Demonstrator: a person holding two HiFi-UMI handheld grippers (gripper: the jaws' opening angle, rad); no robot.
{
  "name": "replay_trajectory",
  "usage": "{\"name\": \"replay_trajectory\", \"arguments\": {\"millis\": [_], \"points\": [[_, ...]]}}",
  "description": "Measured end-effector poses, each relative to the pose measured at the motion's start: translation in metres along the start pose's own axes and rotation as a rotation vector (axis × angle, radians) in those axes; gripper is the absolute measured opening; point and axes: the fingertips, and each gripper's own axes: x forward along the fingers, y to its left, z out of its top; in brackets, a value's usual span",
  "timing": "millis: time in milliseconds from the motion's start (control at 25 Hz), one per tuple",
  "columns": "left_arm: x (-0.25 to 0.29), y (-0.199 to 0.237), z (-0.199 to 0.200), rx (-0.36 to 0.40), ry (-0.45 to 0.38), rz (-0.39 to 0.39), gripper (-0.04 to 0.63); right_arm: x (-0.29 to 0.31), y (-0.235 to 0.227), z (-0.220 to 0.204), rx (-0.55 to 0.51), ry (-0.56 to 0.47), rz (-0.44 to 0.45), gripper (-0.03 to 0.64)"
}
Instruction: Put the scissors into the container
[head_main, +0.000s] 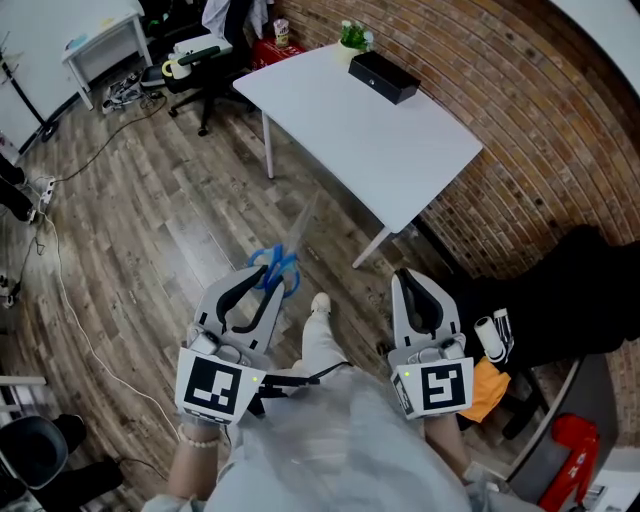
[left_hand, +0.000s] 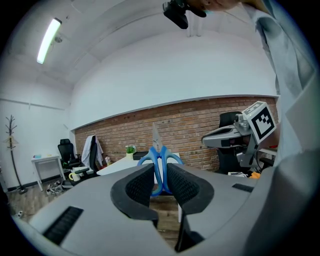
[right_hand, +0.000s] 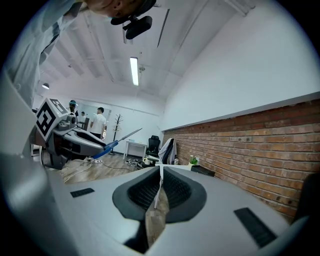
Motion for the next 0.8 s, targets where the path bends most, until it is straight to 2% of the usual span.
{"name": "replay_trajectory", "arguments": {"millis": [400, 600, 800], "points": [[0.039, 0.022, 0.000, -0.007, 0.005, 0.020, 0.095, 0.041, -0.019, -0.004, 0.001, 0.002, 0.027, 0.049], [0.068, 0.035, 0.001, -0.020, 0.011, 0.025, 0.095, 0.070, -0.039, -0.004, 0.007, -0.010, 0.027, 0.049], [0.106, 0.055, -0.003, -0.029, 0.027, 0.030, 0.095, 0.108, -0.062, -0.012, -0.009, 0.021, 0.049, 0.049]]}}
